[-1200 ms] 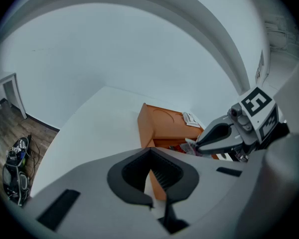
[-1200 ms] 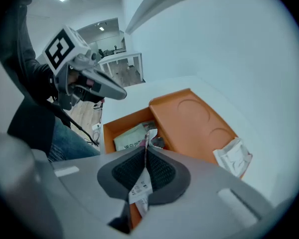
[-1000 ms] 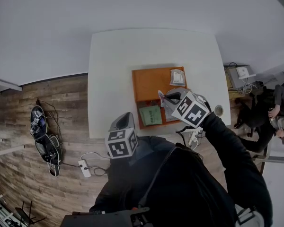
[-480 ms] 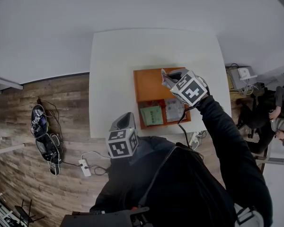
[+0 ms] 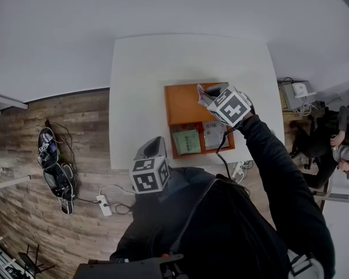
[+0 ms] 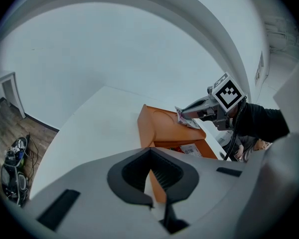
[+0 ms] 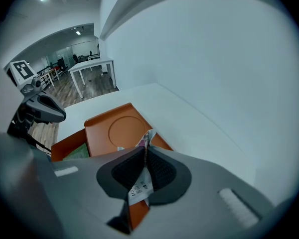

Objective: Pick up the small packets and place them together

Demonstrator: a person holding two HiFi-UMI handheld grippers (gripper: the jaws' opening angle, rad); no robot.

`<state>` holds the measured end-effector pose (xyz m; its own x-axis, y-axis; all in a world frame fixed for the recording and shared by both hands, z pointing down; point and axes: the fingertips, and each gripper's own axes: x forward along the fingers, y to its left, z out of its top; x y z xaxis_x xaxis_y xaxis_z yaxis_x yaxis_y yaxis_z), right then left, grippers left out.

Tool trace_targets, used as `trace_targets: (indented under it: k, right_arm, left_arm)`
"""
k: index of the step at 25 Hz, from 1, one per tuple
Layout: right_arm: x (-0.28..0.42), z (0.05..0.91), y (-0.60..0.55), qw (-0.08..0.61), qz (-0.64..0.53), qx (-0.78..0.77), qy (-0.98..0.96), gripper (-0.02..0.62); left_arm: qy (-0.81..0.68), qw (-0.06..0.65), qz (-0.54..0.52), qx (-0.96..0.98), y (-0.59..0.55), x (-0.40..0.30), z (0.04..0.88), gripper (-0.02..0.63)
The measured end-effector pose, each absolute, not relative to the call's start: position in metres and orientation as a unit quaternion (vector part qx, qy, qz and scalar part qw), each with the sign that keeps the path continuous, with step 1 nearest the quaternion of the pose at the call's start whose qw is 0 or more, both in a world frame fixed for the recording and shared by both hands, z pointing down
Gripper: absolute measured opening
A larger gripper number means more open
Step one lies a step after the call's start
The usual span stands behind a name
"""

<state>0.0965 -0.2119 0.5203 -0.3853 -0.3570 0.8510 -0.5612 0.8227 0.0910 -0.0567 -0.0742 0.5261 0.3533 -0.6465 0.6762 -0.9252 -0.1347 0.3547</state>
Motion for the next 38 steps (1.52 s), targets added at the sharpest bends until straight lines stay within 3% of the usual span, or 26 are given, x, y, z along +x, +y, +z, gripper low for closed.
trace_targets:
  k: [10, 13, 29, 38]
  right_arm:
    - [0.099, 0.518, -0.218, 0.46, 0.109, 0.301, -0.828, 0.068]
    - [0.099, 0.517, -0.215, 0.454, 0.119, 0.292, -0.833, 0.132]
    - [0.086, 0.46, -0.174, 0.413, 0.072, 0.258, -0.87, 0.147]
    - [0.07, 0.504, -0.095, 0.433, 0.137, 0.191, -0.871, 0.147]
  left_arm:
    - [-0.534, 0.377, 0.186, 0.734, -0.074, -0.055, 0.527, -0.002]
    - [-0.534, 0.376, 0.188, 0.734, -0.072, -0.054, 0.528, -0.002]
    - [-0.532, 0.379, 0.189, 0.733, -0.071, -0.054, 0.529, -0.002]
    - [-0.538, 0.381, 0.189, 0.728, -0.067, -0.059, 0.53, -0.002]
